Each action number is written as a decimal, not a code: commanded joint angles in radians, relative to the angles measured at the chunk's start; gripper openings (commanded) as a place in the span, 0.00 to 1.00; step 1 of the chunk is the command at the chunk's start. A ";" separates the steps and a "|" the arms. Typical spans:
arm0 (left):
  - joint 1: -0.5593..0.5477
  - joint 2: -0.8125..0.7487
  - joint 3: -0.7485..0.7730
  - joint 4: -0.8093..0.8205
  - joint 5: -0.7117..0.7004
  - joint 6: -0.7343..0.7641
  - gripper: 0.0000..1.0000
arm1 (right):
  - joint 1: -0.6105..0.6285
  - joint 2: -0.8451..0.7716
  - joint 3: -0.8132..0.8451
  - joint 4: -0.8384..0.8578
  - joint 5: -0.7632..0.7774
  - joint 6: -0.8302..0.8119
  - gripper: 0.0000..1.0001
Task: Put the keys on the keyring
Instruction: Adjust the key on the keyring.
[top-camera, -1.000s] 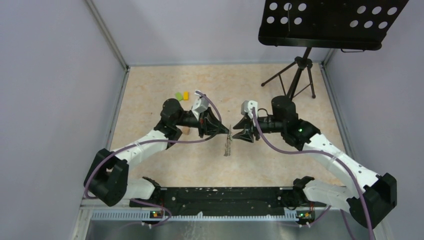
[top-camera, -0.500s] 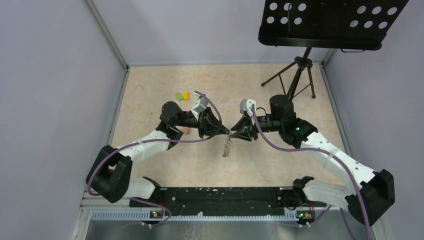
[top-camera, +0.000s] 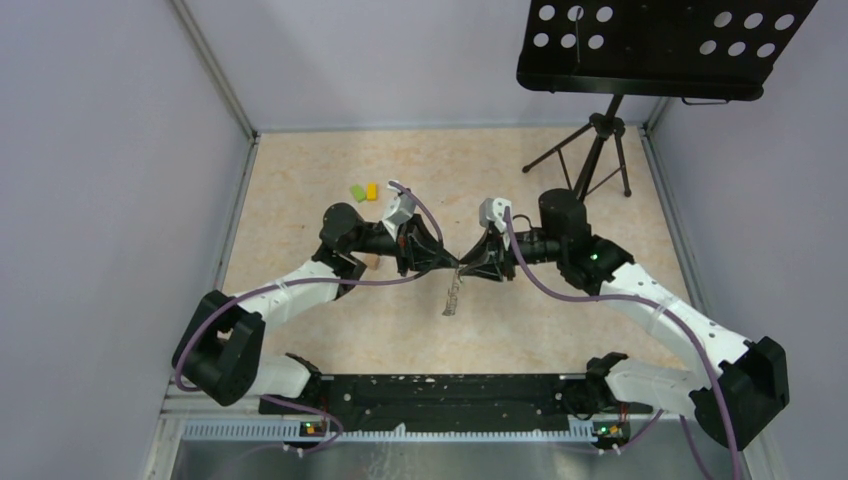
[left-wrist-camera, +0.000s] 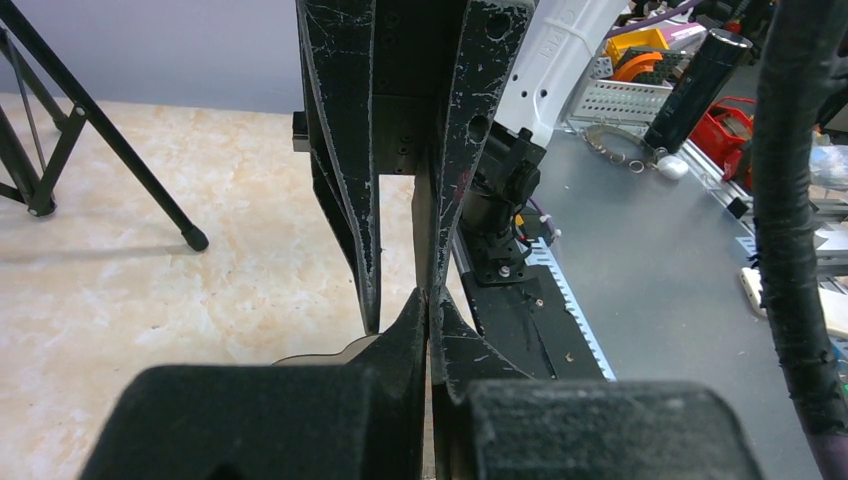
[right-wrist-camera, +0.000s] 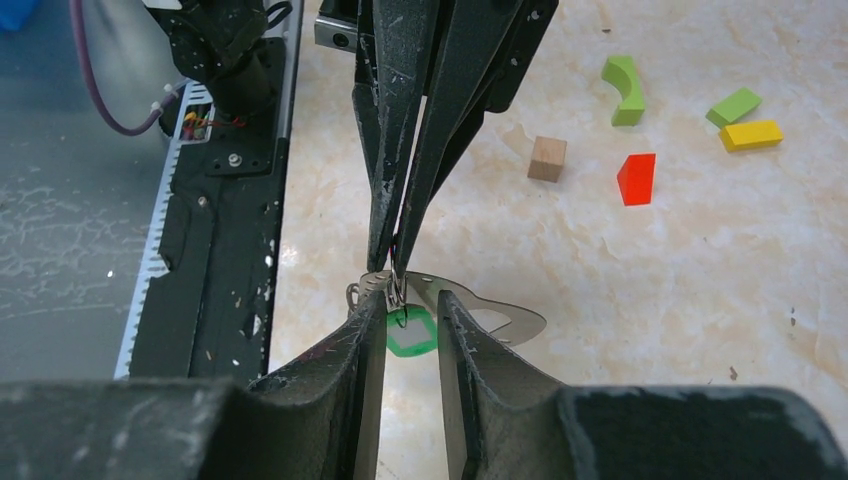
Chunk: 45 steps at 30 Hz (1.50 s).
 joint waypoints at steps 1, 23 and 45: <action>0.004 0.001 -0.006 0.047 -0.014 0.013 0.00 | -0.007 0.005 0.018 0.051 -0.037 0.005 0.24; 0.006 -0.001 -0.016 0.047 -0.024 0.019 0.00 | 0.003 0.011 0.022 0.053 -0.036 0.012 0.00; 0.017 -0.036 0.022 -0.182 -0.014 0.312 0.09 | 0.063 0.087 0.212 -0.315 0.166 -0.204 0.00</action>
